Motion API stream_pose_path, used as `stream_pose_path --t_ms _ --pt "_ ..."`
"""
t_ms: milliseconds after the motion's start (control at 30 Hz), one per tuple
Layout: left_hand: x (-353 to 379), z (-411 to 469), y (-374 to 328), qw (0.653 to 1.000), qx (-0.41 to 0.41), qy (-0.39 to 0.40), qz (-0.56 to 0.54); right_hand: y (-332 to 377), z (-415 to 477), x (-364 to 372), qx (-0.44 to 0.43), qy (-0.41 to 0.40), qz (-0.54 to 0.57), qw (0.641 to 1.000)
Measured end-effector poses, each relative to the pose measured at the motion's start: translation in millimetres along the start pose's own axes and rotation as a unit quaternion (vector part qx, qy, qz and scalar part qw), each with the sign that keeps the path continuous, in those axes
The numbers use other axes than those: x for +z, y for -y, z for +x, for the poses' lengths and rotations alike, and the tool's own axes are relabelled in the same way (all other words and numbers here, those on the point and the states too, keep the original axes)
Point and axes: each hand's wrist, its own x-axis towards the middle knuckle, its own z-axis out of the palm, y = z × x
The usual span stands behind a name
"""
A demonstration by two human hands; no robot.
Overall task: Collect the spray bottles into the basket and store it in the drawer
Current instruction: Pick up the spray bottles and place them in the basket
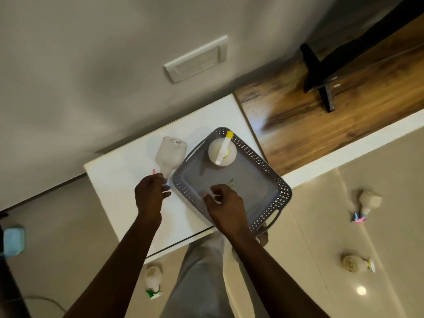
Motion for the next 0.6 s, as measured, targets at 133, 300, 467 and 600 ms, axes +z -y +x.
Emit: stream_pose_path --t_ms 133,300,467,600 --pt "-38 24 23 0.992 -0.069 -0.098 -0.045 31 19 41 -0.090 0.042 -0.060 0.993" --pt "-49 45 38 0.970 -0.180 -0.044 -0.156 75 85 81 -0.190 0.034 -0.124 0.973" --pt "-31 63 40 0.958 -0.196 -0.036 -0.204 93 143 103 -0.203 0.029 -0.228 0.952" --pt "-27 76 46 0.940 -0.211 -0.025 -0.266 89 157 109 -0.191 0.036 -0.260 0.946"
